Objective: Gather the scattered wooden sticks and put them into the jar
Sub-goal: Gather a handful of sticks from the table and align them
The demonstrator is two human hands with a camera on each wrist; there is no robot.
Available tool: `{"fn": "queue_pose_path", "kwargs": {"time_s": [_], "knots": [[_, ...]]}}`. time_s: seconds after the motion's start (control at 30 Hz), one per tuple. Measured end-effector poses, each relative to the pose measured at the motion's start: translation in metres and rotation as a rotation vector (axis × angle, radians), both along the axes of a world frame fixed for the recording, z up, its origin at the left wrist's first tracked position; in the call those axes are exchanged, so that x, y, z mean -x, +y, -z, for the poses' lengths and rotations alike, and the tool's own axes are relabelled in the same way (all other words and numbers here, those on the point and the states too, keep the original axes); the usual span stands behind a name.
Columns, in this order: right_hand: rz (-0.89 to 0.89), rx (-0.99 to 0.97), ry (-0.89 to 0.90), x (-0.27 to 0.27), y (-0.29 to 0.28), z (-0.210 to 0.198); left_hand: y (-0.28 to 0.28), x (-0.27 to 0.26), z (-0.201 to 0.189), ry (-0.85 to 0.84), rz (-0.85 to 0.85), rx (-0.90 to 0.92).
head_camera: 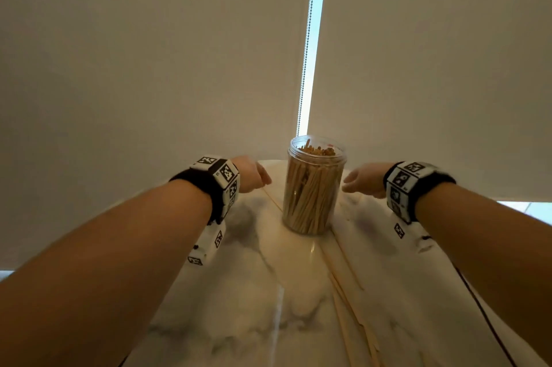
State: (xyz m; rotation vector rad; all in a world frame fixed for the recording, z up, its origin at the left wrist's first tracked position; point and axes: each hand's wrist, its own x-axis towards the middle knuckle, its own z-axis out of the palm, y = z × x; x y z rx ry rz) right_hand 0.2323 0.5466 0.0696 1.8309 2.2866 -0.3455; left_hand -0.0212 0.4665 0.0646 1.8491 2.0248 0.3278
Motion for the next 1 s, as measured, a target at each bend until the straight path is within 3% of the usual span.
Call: {"fn": "queue_pose_path", "kwargs": {"time_s": [0.1,0.23,0.43,0.67,0.9,1.0], "knots": [[0.0,-0.067,-0.127,0.008,0.016,0.022,0.008,-0.015,0.013,0.108,0.08,0.075],[-0.035,-0.194,-0.129,0.016,0.024,0.034,0.012,-0.026,0.023,0.242,0.146,0.116],[-0.053,-0.254,-0.092,0.019,0.007,0.044,-0.002,-0.014,0.033,0.219,0.112,0.091],[-0.026,-0.215,-0.077,0.004,-0.042,0.043,-0.046,-0.01,0.048,0.29,0.126,0.001],[-0.07,-0.071,-0.148,0.001,-0.122,0.032,-0.101,-0.032,0.045,0.482,0.142,-0.08],[-0.133,-0.056,-0.065,0.011,-0.158,0.028,-0.125,-0.042,0.045,0.507,0.136,-0.118]]}}
